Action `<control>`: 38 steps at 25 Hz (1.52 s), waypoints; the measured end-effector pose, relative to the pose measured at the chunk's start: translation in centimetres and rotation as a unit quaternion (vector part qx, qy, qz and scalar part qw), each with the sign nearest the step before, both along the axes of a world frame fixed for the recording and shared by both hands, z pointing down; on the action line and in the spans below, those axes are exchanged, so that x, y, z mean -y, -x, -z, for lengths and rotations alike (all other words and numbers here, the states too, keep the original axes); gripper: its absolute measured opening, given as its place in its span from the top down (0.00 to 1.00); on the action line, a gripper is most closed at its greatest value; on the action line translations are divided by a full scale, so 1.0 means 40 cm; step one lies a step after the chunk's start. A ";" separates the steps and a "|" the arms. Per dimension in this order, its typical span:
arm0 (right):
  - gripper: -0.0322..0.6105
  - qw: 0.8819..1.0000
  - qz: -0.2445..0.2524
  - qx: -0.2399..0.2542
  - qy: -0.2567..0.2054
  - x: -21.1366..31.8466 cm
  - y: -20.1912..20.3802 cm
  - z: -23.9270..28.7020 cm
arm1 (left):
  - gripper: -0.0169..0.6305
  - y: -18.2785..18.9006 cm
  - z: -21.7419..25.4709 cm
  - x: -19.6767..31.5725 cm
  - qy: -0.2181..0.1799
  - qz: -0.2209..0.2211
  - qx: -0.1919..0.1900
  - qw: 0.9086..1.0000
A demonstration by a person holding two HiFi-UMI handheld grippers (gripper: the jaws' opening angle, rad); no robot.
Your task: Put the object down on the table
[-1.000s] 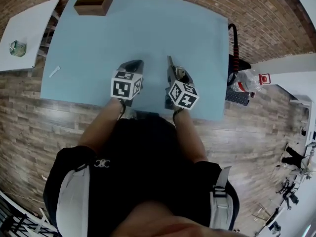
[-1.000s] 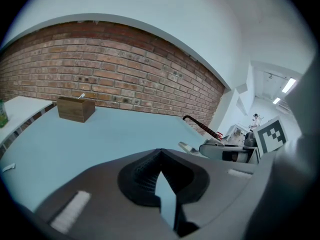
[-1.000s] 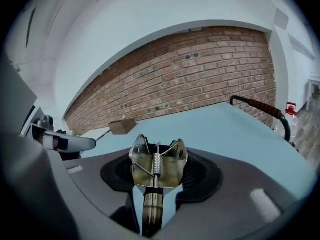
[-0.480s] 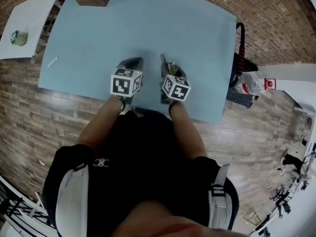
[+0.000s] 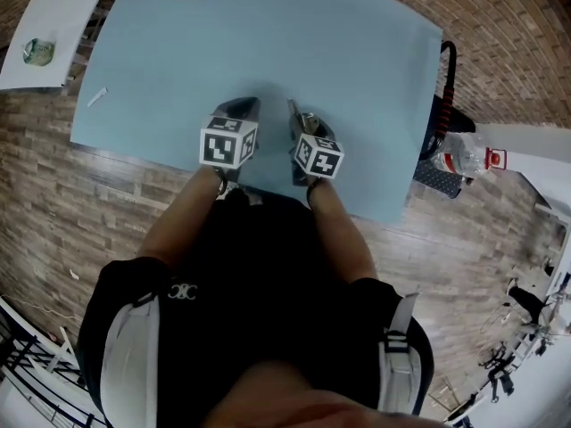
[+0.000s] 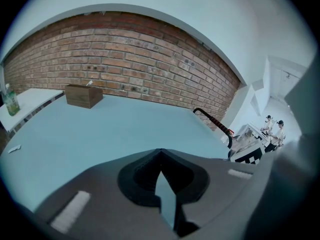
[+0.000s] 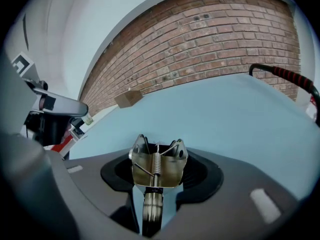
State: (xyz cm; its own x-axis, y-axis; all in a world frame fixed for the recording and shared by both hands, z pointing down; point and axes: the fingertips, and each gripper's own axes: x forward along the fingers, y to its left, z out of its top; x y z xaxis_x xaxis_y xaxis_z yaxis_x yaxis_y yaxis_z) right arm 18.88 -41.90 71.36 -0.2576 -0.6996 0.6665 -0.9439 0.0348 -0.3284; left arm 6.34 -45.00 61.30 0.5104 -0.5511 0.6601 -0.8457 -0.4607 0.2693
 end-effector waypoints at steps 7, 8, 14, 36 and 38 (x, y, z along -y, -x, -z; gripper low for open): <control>0.59 0.999 -0.005 -0.039 0.018 -0.017 -0.003 -0.053 | 0.97 0.014 -0.015 0.017 0.005 0.001 0.012 1.000; 0.59 0.999 -0.005 -0.042 0.017 -0.015 -0.002 -0.053 | 0.97 0.015 -0.015 0.020 0.006 0.001 0.012 1.000; 0.51 0.998 -0.014 -0.062 0.018 -0.006 -0.011 -0.053 | 0.98 0.003 -0.011 0.029 0.007 -0.010 0.010 1.000; 0.60 0.990 -0.059 -0.112 -0.056 0.016 -0.065 0.057 | 0.97 -0.028 0.014 0.027 -0.007 -0.038 0.000 0.999; 0.73 0.990 -0.064 -0.109 -0.070 0.020 -0.067 0.092 | 0.97 -0.029 0.027 0.028 -0.015 -0.036 -0.003 0.999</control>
